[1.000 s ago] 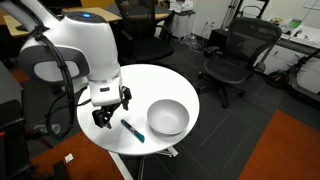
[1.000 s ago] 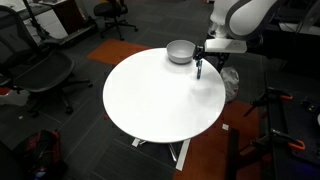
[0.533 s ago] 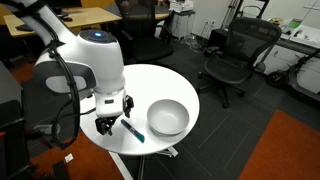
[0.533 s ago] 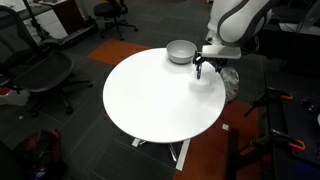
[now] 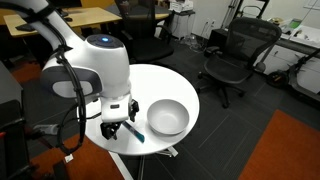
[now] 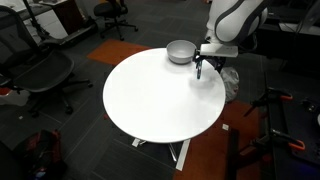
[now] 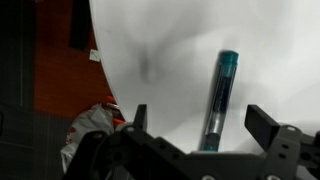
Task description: Pick the marker and put it in the bowl
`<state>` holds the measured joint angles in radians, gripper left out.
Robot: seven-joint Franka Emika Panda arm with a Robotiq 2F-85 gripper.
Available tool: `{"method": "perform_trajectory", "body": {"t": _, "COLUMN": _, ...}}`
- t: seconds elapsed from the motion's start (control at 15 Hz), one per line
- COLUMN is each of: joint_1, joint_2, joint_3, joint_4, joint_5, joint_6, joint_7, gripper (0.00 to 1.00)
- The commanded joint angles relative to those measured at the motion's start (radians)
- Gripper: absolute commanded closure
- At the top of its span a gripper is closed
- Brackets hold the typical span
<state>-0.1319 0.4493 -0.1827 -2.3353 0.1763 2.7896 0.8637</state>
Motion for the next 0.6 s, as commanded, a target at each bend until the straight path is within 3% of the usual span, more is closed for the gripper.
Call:
{"method": "perform_trajectory", "body": {"t": 0.0, "joint_1": 0.023, "joint_2": 0.019, "joint_3": -0.025, "joint_4": 0.032, "joint_5": 0.020, "joint_6": -0.006, "joint_7": -0.018, "gripper": 0.00}}
{"method": "perform_trajectory", "body": {"t": 0.53, "joint_1": 0.017, "joint_2": 0.064, "joint_3": -0.020, "joint_4": 0.093, "joint_5": 0.026, "joint_6": -0.027, "joint_7": -0.031, "gripper": 0.00}}
